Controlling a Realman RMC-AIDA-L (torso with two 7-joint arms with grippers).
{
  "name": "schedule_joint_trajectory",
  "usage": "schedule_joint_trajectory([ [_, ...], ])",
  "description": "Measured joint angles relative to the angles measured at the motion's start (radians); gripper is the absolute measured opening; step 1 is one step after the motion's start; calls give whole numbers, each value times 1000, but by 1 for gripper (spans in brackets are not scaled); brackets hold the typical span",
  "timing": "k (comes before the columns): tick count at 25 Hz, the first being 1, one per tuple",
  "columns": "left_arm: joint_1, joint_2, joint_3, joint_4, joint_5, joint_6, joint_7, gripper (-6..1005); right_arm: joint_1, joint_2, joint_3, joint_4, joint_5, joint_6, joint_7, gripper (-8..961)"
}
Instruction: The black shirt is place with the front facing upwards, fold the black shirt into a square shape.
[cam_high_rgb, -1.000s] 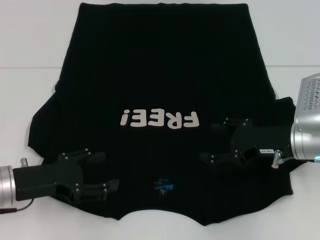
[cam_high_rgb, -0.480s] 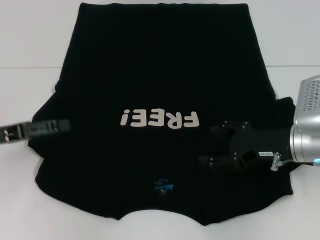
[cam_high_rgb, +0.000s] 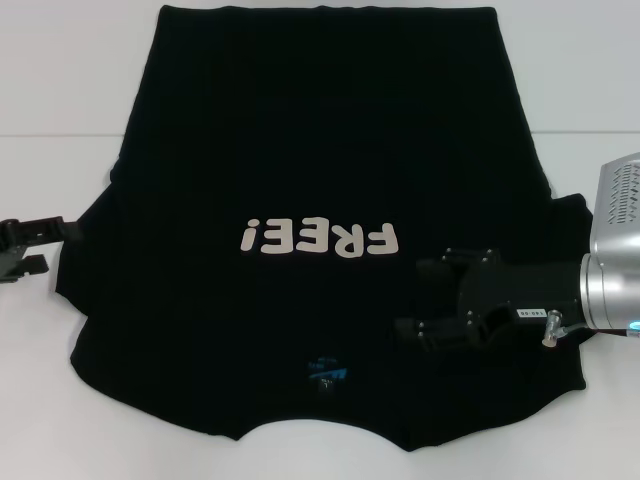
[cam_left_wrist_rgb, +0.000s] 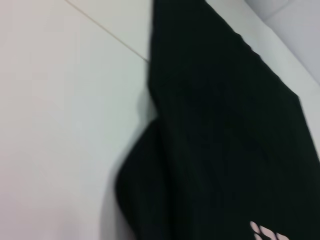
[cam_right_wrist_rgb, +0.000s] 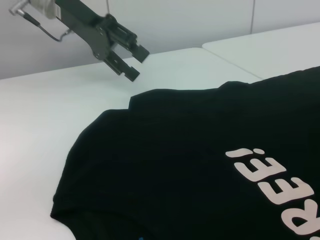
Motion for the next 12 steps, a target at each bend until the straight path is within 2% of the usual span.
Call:
schedule_joint_trajectory([
  [6, -4, -9, 13, -36, 3, -92, 4, 855, 0, -1, -1, 0, 0, -2, 0, 929],
  [12, -8, -20, 30, -42, 7, -113, 3, 855, -1, -1, -3, 0, 0, -3, 8, 929],
])
